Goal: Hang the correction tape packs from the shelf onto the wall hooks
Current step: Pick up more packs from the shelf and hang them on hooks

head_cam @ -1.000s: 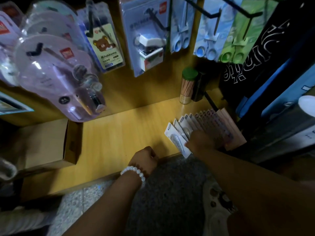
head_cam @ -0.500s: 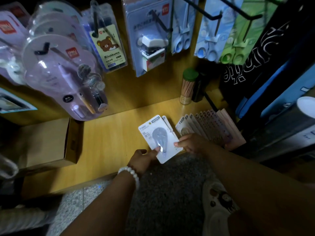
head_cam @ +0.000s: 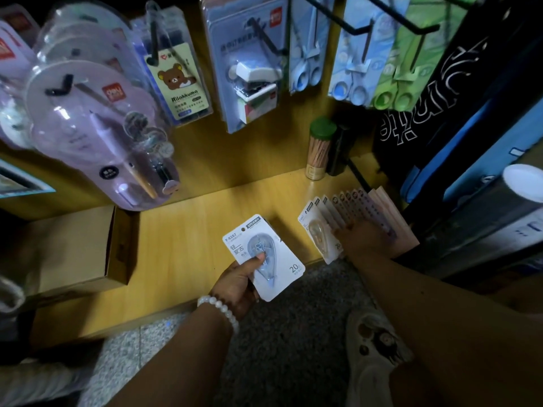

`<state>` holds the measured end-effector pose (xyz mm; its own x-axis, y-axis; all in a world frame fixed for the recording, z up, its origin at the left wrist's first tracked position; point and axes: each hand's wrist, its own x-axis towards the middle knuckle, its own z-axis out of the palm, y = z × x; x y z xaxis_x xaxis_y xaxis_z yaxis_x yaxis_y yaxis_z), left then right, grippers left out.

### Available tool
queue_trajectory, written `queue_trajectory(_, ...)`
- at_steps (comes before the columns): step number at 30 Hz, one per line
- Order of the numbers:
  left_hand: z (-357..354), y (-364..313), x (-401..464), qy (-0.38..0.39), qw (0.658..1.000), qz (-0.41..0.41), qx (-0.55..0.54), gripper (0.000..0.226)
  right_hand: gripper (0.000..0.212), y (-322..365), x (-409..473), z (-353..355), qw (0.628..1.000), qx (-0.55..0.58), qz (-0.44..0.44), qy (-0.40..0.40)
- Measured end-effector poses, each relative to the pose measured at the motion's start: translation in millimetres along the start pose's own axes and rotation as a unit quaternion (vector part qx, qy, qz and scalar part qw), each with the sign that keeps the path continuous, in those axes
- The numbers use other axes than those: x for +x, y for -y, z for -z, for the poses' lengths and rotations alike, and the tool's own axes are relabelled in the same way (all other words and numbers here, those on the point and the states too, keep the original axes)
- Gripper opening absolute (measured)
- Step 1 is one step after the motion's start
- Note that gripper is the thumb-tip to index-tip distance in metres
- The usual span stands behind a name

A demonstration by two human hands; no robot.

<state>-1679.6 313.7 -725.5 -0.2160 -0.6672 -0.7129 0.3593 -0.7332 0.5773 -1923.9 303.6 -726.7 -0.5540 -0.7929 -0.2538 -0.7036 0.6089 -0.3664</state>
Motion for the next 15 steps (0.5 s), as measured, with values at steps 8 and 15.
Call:
queue_trajectory(8, 6.9, 3.6, 10.4, -0.006, 1.0, 0.003, -0.017, 0.035, 0.043, 8.6, 7.2, -20.9, 0.989, -0.15, 0.014, -0.006)
queue_trajectory(15, 17.6, -0.6, 12.6, -0.041, 0.998, -0.038, -0.02, 0.029, 0.036, 23.1, 5.7, -16.8, 0.997, -0.039, 0.051, 0.044)
